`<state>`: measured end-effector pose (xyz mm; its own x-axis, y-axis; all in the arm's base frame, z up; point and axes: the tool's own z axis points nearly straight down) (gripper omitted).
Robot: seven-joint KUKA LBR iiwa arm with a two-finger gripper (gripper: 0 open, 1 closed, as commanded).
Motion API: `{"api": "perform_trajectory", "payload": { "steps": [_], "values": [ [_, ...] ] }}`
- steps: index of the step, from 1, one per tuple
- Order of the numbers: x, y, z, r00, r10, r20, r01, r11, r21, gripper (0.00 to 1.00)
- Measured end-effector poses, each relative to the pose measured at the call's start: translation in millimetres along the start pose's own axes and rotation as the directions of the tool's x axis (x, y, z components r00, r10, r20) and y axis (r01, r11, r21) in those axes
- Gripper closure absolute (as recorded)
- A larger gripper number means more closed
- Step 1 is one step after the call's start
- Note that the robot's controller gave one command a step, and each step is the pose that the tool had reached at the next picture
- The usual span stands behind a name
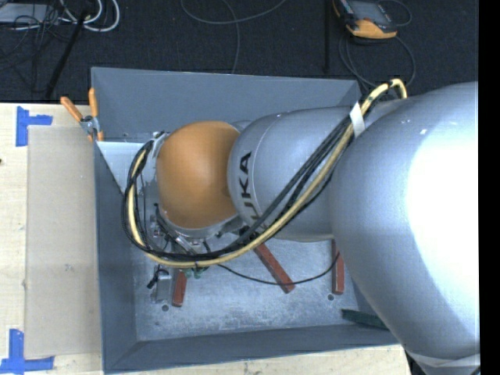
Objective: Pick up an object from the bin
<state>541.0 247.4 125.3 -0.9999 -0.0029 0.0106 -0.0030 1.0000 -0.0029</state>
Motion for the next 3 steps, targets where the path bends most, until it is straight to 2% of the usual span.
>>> {"api": "perform_trajectory", "payload": {
  "steps": [1, 2, 3],
  "values": [
    [13.4, -42.6, 58.2, 0.976, -0.220, 0.003, 0.220, 0.976, 0.001, 0.00],
    [-18.1, -119.4, 55.8, 0.924, -0.382, 0.012, 0.382, 0.924, 0.004, 0.00],
    [-17.3, -116.7, 55.8, 0.924, -0.382, 0.011, 0.382, 0.924, 0.000, 1.00]
  ]
}}
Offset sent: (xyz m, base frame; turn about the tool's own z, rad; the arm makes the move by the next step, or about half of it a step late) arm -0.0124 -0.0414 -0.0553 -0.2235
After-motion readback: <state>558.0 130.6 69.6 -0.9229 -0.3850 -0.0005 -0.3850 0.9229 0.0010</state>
